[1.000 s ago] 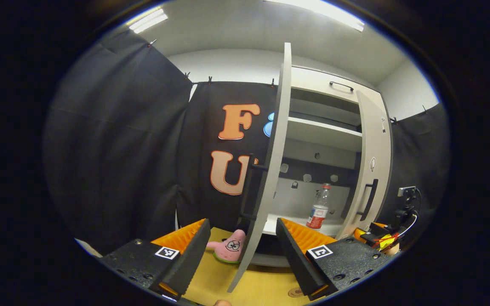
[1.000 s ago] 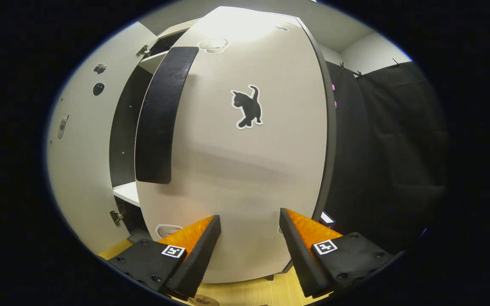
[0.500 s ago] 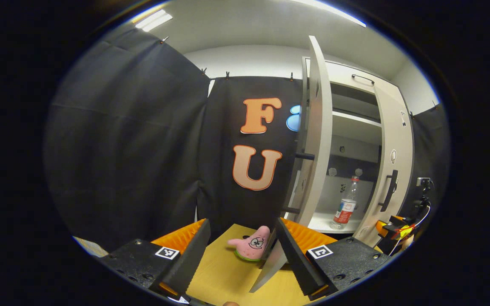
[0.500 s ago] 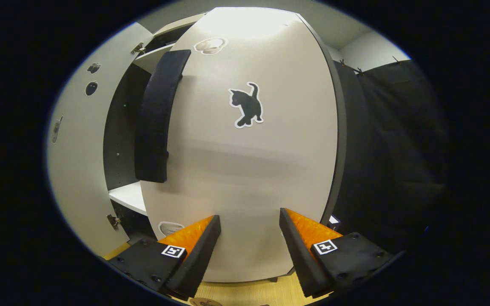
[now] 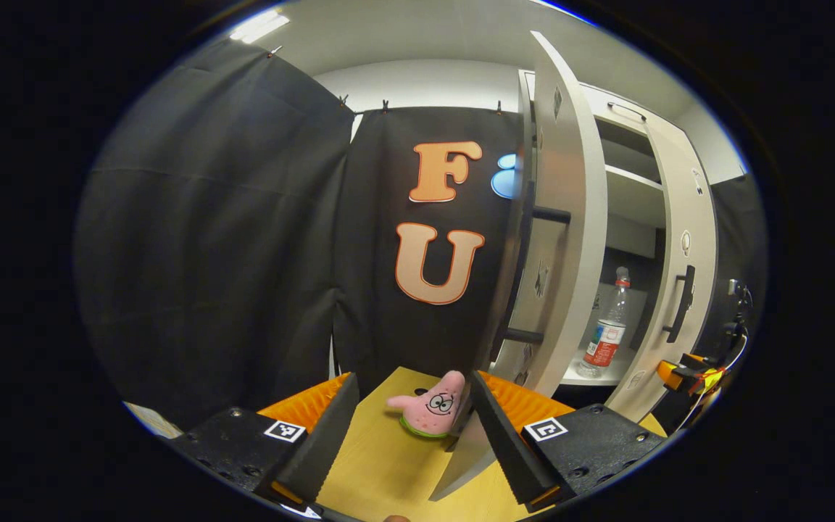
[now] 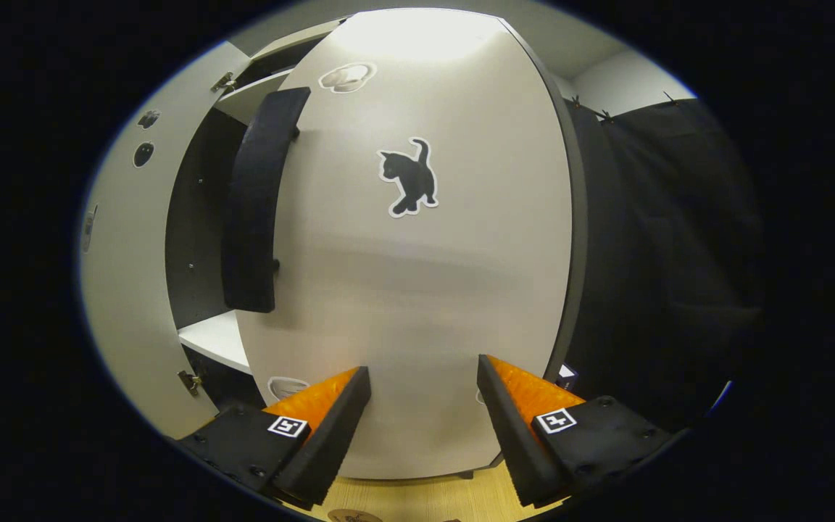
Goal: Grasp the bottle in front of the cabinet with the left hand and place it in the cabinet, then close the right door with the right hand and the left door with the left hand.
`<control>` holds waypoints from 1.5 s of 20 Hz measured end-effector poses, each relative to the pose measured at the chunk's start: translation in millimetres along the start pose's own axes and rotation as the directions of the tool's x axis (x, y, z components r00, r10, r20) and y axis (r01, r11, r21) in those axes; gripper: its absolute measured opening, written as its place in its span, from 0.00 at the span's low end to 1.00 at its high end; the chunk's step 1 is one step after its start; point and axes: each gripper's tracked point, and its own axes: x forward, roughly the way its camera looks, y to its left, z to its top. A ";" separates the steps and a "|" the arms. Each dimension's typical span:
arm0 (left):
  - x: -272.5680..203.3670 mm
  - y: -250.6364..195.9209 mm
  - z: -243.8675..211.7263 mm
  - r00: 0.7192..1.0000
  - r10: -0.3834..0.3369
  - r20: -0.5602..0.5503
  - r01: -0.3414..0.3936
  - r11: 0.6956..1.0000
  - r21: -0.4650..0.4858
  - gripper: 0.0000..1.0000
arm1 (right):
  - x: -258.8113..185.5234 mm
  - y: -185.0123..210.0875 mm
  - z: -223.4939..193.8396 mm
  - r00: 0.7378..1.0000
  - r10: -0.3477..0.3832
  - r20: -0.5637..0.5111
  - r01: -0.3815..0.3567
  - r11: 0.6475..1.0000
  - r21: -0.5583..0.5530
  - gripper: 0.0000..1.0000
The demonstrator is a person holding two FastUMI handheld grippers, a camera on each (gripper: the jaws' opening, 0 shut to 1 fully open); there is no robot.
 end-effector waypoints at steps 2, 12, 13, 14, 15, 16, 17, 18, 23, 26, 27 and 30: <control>3.7 -7.0 -2.4 1.000 -0.022 -0.005 0.022 1.000 -0.003 0.94 | -9.4 -8.1 3.1 1.000 -0.013 0.005 0.013 1.000 -0.009 0.98; 6.9 -16.6 -7.9 0.999 -0.042 -0.020 0.042 0.999 0.032 0.93 | -68.4 -45.8 25.4 0.997 -0.060 0.055 0.062 0.998 -0.030 0.94; 6.1 -20.8 -8.7 0.998 -0.050 -0.024 0.051 0.998 0.025 0.93 | -73.1 -47.6 26.5 0.997 -0.059 0.057 0.060 0.998 -0.027 0.94; 5.1 -25.2 -10.5 0.998 -0.061 -0.030 0.061 0.998 0.017 0.90 | -79.0 -50.6 28.2 0.997 -0.059 0.059 0.061 0.998 -0.026 0.94; 3.7 -31.9 -12.4 0.997 -0.072 -0.035 0.072 0.997 0.008 0.93 | -85.2 -53.8 30.2 0.996 -0.061 0.064 0.063 0.998 -0.028 0.98; 2.1 -38.9 -13.8 0.995 -0.087 -0.040 0.087 0.996 0.000 0.93 | -90.4 -57.4 31.8 0.996 -0.065 0.069 0.067 0.997 -0.029 0.98; 2.2 -45.4 -16.3 0.993 -0.105 -0.044 0.105 0.994 -0.007 0.93 | -94.9 -60.4 33.1 0.995 -0.068 0.073 0.070 0.997 -0.031 0.98; 1.8 -54.5 -18.3 0.991 -0.124 -0.048 0.124 0.992 -0.014 0.93 | -98.6 -63.4 33.7 0.995 -0.070 0.076 0.073 0.997 -0.034 0.94; 3.3 -98.3 -24.0 0.973 -0.218 -0.071 0.218 0.976 -0.013 0.93 | -124.4 -87.0 36.6 0.991 -0.100 0.085 0.103 0.994 -0.027 0.98; 5.4 -120.0 -25.9 0.963 -0.259 -0.075 0.260 0.965 0.004 0.93 | -143.1 -99.2 37.5 0.989 -0.114 0.095 0.115 0.993 -0.013 0.98; 5.6 -127.0 -28.2 0.959 -0.272 -0.078 0.273 0.962 0.002 0.93 | -148.8 -103.1 38.3 0.988 -0.120 0.100 0.123 0.992 -0.017 0.94; 7.6 -149.4 -31.8 0.947 -0.310 -0.084 0.312 0.950 0.003 0.93 | -163.6 -115.6 39.3 0.984 -0.143 0.108 0.147 0.989 -0.029 0.98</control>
